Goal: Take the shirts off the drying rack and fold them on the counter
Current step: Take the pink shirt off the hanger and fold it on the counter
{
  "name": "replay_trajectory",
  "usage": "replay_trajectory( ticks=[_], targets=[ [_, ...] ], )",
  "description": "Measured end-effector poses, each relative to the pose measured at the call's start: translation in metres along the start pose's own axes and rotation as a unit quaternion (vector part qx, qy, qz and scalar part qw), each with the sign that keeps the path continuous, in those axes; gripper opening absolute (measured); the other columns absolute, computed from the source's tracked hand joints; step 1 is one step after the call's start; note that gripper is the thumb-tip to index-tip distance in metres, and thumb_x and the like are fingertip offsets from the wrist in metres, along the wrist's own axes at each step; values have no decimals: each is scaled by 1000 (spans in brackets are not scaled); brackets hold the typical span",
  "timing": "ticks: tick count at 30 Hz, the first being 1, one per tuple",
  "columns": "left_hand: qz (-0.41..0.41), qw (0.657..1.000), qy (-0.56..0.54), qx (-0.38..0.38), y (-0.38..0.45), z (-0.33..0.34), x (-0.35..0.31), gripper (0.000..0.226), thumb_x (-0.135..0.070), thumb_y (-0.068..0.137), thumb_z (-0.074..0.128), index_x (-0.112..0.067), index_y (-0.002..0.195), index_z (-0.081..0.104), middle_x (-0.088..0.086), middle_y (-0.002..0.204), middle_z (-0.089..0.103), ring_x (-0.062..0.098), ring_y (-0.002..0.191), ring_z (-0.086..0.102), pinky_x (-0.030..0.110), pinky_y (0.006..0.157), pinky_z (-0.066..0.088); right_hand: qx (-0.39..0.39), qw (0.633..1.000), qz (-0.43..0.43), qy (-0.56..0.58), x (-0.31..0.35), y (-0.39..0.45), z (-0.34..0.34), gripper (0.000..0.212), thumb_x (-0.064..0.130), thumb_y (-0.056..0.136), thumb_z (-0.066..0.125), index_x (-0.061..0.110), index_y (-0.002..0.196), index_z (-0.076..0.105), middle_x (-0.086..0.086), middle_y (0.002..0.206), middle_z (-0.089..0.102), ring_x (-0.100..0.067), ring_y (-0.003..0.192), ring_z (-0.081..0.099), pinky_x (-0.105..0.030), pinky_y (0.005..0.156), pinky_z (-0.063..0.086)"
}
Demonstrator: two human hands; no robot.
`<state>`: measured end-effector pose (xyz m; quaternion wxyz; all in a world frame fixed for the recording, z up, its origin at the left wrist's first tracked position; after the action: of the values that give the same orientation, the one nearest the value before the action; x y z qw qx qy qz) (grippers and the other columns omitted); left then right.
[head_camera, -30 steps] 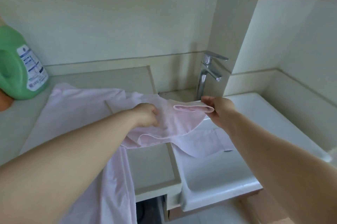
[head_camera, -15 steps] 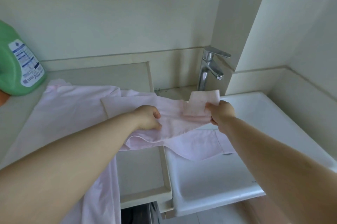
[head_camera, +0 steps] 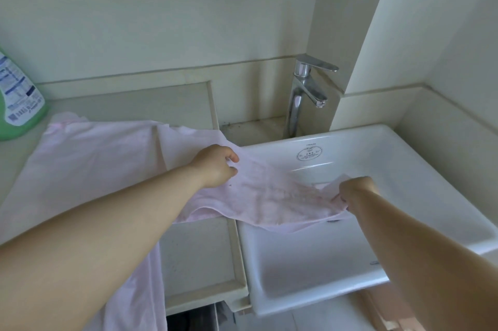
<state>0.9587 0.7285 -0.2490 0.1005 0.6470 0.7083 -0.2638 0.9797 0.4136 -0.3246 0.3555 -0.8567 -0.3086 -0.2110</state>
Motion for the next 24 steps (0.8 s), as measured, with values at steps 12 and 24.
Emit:
replay_trajectory(
  ticks=[12,24],
  targets=[
    [16,972,235,-10,39,2,-5,43,-21,98,40,-19,141,41,8,150,30,30,135,31,36,111,28,207,968,-82,-112,11,-11,28,50,-6,89,43,6,138,44,-3,82,44,-14,60,40,-25,53,39],
    [3,903,429,-19,60,7,-20,38,-30,91,40,-23,126,54,1,132,41,24,126,30,33,101,24,49,992,-97,-69,15,31,-7,18,12,86,59,7,98,72,-8,100,69,-27,86,63,-26,60,46]
  ],
)
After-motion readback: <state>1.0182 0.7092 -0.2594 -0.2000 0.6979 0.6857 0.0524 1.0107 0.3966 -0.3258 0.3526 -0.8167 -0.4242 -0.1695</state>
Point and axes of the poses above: each hand's wrist, its own y-axis towards the middle knuckle, its own z-axis out of the palm, x = y × z, the point moved 3 cm from there along y, towards the middle knuckle
